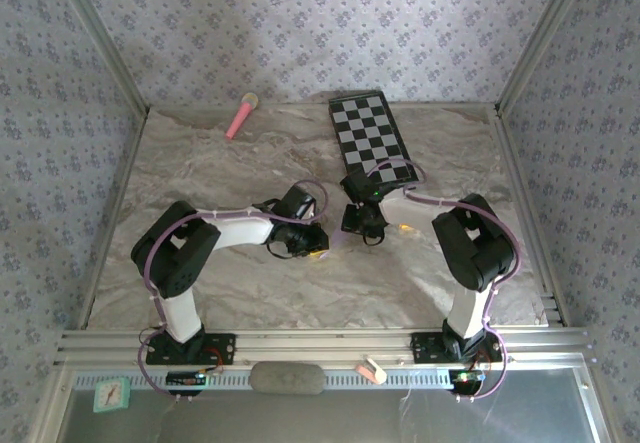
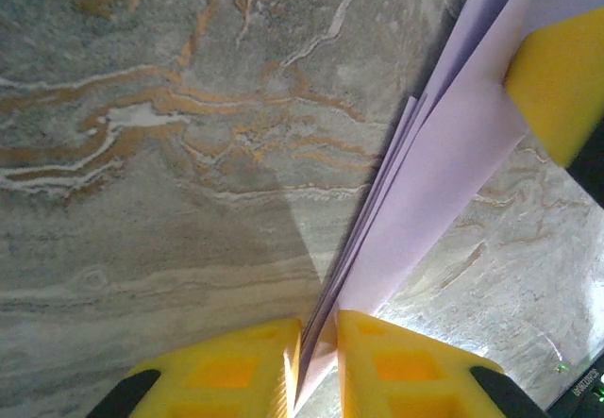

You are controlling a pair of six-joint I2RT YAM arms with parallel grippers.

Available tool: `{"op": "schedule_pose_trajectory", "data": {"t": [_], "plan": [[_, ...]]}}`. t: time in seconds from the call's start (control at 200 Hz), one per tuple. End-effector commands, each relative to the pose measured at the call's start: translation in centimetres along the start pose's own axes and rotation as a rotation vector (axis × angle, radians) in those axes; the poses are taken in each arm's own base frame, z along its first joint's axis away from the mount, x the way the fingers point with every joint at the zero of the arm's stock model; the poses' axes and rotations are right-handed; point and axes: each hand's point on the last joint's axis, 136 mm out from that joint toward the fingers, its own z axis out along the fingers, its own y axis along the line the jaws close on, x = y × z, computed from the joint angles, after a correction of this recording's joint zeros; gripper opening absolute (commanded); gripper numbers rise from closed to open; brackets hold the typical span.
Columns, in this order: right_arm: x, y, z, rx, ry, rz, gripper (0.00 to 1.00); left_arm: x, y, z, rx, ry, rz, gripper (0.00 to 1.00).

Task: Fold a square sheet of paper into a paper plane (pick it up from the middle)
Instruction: Fold the wing for the fifth time at the center of the table.

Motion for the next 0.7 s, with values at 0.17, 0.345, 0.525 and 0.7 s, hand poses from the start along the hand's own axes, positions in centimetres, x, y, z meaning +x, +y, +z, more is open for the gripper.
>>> {"op": "schedule_pose_trajectory", "data": {"t": [0.17,0.345,0.525,0.7], "plan": [[5.9,-6.2,5.4,0.234,0.178,-0.011,0.43,0.9,3.2,2.0,-0.120,0.028,-0.030,0.18],[6.2,-6.5,5.5,0.264,0.177,-0.013,0.43,0.5,2.3,1.6,-0.100,0.018,-0.023,0.16],[6.3,-6.6,5.6,0.278,0.175,-0.003,0.43,-0.8,-0.6,-0.8,-0.015,-0.055,-0.011,0.20],[6.3,-6.7,5.6,0.284,0.177,0.003,0.43,-1.4,-2.1,-3.0,0.068,-0.121,-0.027,0.22]]}}
